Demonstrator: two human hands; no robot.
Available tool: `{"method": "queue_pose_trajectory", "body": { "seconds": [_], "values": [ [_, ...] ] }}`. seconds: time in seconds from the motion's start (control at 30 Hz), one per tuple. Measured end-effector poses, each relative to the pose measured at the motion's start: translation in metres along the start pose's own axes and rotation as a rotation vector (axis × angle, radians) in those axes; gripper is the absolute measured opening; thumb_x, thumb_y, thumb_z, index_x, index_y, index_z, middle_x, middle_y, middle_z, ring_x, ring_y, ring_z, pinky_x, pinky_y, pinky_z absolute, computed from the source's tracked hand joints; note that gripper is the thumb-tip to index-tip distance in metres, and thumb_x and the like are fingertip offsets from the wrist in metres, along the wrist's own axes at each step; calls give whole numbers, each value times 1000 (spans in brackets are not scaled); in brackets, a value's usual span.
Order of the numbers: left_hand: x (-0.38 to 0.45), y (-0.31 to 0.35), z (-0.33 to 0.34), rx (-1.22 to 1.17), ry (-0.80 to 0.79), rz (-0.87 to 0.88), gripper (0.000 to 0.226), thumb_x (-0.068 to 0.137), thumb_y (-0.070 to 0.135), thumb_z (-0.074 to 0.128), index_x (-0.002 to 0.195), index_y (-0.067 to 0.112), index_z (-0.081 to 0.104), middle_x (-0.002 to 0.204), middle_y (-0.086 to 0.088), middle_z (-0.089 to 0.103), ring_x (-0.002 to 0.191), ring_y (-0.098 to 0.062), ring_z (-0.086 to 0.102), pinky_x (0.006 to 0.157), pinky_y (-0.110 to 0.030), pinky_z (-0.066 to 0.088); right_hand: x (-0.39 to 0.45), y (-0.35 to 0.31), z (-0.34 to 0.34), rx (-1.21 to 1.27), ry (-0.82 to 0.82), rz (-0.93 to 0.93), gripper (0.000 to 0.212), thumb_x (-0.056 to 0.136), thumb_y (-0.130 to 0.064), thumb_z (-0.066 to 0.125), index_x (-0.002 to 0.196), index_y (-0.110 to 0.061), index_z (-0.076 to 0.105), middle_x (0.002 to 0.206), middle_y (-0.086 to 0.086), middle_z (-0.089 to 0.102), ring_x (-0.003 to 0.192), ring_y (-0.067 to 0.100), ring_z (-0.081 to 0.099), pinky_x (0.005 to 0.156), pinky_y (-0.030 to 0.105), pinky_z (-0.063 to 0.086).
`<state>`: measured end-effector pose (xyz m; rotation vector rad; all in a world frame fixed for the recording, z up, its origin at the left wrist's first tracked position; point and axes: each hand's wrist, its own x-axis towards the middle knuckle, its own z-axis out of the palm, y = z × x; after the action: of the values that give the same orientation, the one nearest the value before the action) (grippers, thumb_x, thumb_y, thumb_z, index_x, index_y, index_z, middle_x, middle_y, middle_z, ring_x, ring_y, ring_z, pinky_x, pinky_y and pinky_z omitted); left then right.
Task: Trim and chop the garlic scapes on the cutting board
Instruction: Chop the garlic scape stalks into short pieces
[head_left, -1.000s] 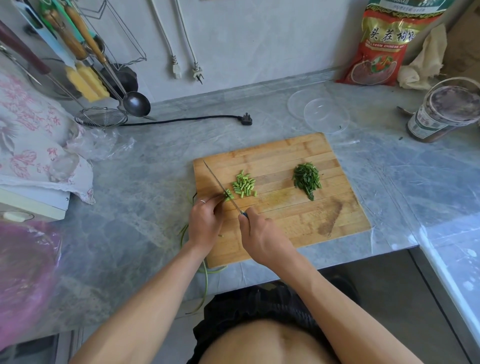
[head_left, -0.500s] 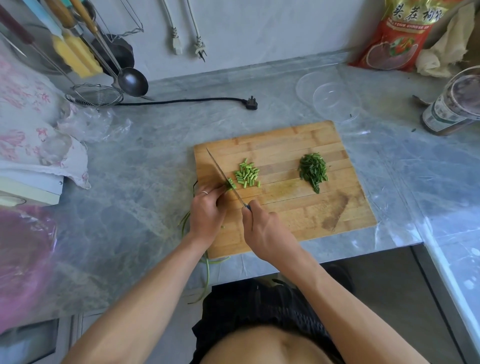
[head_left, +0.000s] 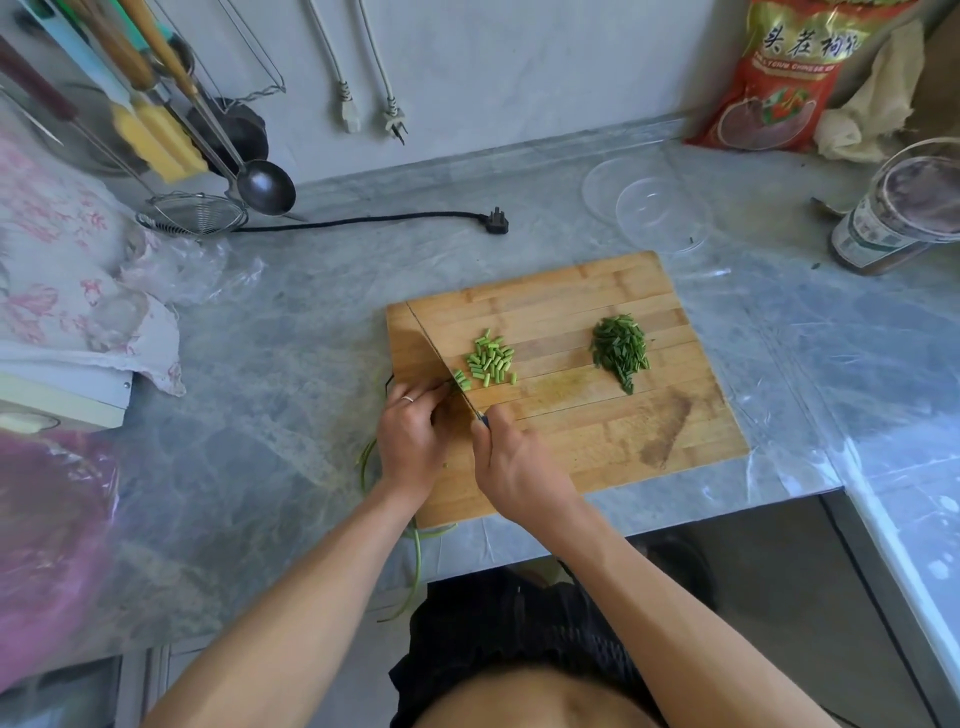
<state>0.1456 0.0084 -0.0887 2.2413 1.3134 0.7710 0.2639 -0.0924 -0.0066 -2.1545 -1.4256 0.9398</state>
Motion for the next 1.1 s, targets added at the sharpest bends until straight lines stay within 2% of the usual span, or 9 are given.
{"method": "queue_pose_trajectory", "body": {
  "seconds": [0.17,0.27,0.4,0.53,0.6,0.67,0.83,1.0,1.1],
  "values": [
    [-2,6,0,49,30,-48,24,82,15,67,104,16,78,101,5,75,96,-21,59,79,-33,50,3,0,8,3,19,2,27,104,-38,23,104,-17,39,70,-2,41,53,9,33,50,33,30],
    [-3,14,-5,22,15,-51,28,85,25,58,103,17,78,101,4,75,97,-20,59,79,-32,50,11,-2,8,53,42,-24,28,105,-37,26,98,-13,38,62,5,44,44,19,33,44,32,22],
    [-1,8,0,44,36,-60,25,83,6,64,103,12,78,99,0,75,95,-25,61,77,-34,52,-5,3,-1,9,-18,17,28,104,-35,24,106,-13,41,73,1,44,64,21,44,63,32,36],
    [-1,9,1,45,36,-64,25,82,2,67,102,12,78,99,1,75,95,-25,61,77,-34,51,-3,-2,2,103,57,1,31,105,-35,29,103,-8,44,66,11,50,52,29,45,46,33,29],
    [-1,10,0,27,35,-66,25,80,1,71,101,13,78,99,2,75,94,-23,61,78,-33,50,8,-5,-1,161,65,13,32,105,-33,29,101,-6,46,75,18,56,60,37,52,51,39,38],
    [0,10,-1,18,25,-68,25,82,-1,70,102,12,78,101,1,76,94,-23,62,79,-34,51,15,-7,-9,248,42,45,30,106,-29,28,97,-7,46,78,12,55,64,33,52,59,38,42],
    [-3,9,-2,25,26,-36,24,85,-1,69,106,8,77,105,-3,75,99,-25,64,83,-34,54,17,1,-17,369,65,132,33,104,-34,26,77,-20,39,66,2,47,57,24,48,57,41,47],
    [-3,1,-5,84,-35,58,42,76,-13,66,111,7,74,109,-1,72,97,-26,61,83,-38,54,15,-2,-24,287,45,84,31,105,-33,30,84,-16,45,68,-3,49,57,12,45,60,30,36],
    [0,-1,-9,53,-37,63,43,74,-16,66,108,9,75,105,-1,72,94,-26,64,80,-33,54,10,-4,-27,238,31,41,31,105,-33,31,83,-15,44,67,-3,49,57,13,43,58,31,31]
  ]
}}
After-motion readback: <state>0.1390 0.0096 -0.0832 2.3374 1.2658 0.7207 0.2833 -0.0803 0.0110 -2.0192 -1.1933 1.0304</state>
